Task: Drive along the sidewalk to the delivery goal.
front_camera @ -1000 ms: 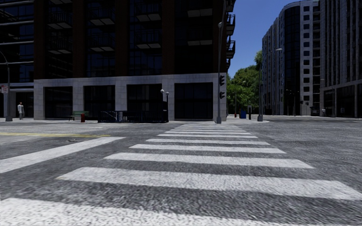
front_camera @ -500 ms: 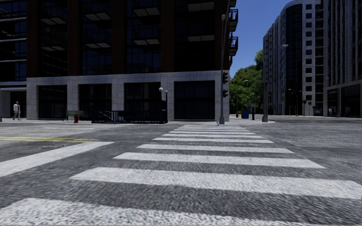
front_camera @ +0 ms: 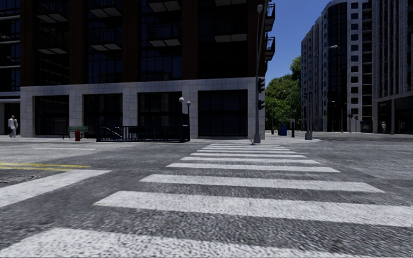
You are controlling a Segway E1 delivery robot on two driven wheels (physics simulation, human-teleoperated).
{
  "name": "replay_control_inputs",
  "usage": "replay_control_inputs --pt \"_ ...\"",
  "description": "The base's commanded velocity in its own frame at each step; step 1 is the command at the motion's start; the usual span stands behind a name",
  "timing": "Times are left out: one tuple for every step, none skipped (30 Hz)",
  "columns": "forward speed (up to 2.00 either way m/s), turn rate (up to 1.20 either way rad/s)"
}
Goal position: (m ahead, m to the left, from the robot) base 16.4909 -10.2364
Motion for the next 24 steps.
replay_control_inputs --pt "2.0 0.0" --pt "2.0 0.0" --pt "2.0 0.0" --pt "2.0 0.0" --pt "2.0 0.0" --pt "2.0 0.0" --pt "2.0 0.0" --pt "2.0 0.0" --pt "2.0 -0.01" --pt "2.0 -0.02" --pt "2.0 -0.03" --pt "2.0 -0.11" --pt "2.0 -0.18" --pt "2.0 -0.21" --pt "2.0 -0.22" --pt "2.0 -0.22" --pt "2.0 -0.23" --pt "2.0 -0.24" --pt "2.0 -0.25" --pt "2.0 -0.25" --pt "2.0 -0.25" --pt "2.0 -0.26" --pt "2.0 -0.29" --pt "2.0 -0.31"
